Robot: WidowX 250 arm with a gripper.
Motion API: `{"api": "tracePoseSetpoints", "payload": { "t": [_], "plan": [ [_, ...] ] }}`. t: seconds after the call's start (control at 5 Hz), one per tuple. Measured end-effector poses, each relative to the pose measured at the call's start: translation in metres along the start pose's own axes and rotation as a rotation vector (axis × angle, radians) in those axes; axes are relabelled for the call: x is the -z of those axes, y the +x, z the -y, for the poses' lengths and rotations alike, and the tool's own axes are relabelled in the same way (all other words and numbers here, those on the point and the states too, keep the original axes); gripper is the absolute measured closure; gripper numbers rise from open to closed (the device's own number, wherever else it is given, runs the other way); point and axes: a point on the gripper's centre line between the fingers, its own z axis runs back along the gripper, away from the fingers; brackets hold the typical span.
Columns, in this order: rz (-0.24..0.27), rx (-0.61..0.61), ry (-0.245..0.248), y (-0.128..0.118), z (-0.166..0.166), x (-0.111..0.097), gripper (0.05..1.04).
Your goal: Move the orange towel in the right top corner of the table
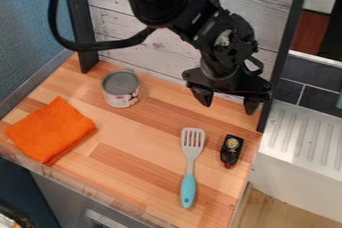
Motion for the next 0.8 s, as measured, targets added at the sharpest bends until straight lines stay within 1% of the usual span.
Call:
{"api": "tracePoseSetpoints", "payload": {
  "t": [0.2,0.4,0.6,0.8],
  "plan": [
    [-0.027,-0.006,0.011,-0.007,-0.002,0.006,0.084],
    [-0.054,-0.084,0.099,-0.016,-0.03,0.002,0.084],
    [-0.051,-0.179,0.159,-0.017,-0.061,-0.006,0.084],
    [-0.07,-0.263,0.227,-0.022,-0.091,-0.008,0.084]
  ]
}}
